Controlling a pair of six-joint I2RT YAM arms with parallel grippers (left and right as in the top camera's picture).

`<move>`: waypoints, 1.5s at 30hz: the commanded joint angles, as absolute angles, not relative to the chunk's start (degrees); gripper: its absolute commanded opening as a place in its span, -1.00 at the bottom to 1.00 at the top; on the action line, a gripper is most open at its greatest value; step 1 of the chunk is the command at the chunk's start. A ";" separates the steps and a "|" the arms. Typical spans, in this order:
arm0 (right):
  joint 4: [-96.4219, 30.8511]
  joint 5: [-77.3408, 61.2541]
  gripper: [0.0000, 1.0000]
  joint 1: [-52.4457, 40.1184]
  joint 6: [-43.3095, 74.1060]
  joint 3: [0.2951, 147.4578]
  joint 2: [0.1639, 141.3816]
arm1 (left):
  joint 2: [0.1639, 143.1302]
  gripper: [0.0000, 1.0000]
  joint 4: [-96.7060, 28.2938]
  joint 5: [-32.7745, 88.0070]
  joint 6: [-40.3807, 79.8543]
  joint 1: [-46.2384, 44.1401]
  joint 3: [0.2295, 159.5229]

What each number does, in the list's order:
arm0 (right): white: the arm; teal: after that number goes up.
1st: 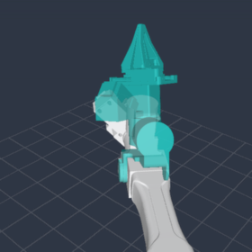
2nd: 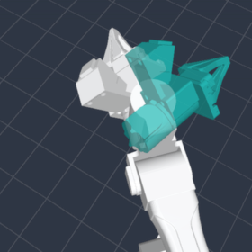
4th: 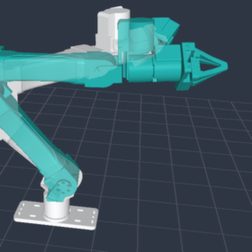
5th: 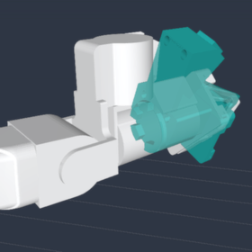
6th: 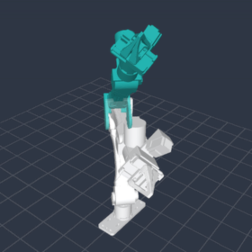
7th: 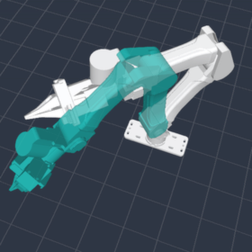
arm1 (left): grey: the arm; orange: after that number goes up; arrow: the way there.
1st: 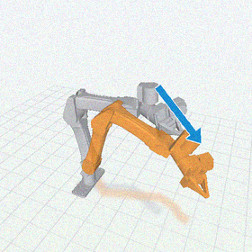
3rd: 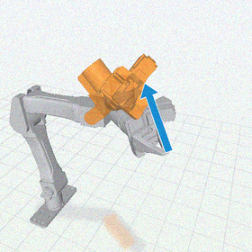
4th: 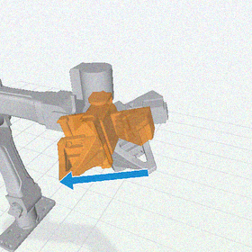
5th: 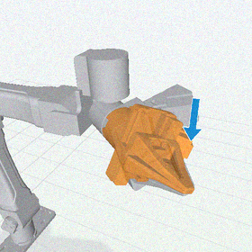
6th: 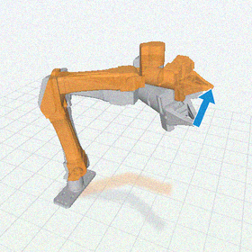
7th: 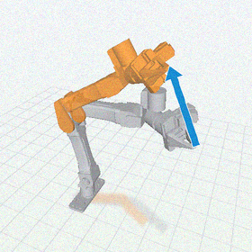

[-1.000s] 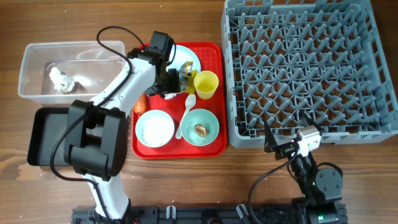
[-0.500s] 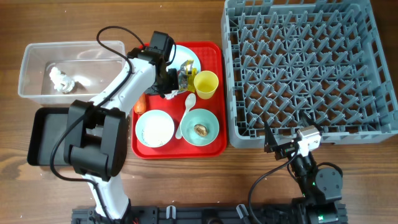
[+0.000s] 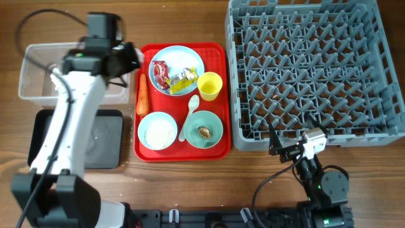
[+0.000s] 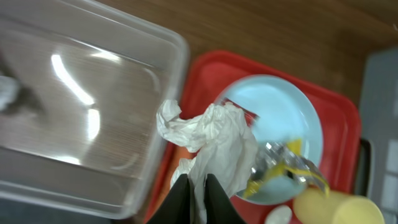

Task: Sort waste into correct bins and load items into the dishwasher rack
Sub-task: 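Carry the second tissue to the clear bin and open the gripper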

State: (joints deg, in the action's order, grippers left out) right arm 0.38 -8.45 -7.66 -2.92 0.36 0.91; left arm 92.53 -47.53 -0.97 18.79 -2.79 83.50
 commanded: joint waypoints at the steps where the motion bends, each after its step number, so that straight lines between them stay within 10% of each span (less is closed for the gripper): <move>1: 0.58 -7.64 0.99 -7.38 -3.42 0.30 0.58 | 91.85 -0.81 -47.72 -2.42 18.48 4.43 84.33; 18: 0.58 -7.64 1.00 -7.38 -3.46 0.30 0.58 | 107.13 -0.76 -46.65 -2.87 18.46 11.20 84.31; 25: 0.58 -7.64 0.99 -7.38 -3.44 0.30 0.58 | 107.85 0.46 -46.22 -2.85 18.41 11.92 84.33; 45: 0.58 -7.64 0.99 -7.38 -3.44 0.30 0.58 | 93.84 0.80 -44.77 -2.81 16.99 11.84 87.90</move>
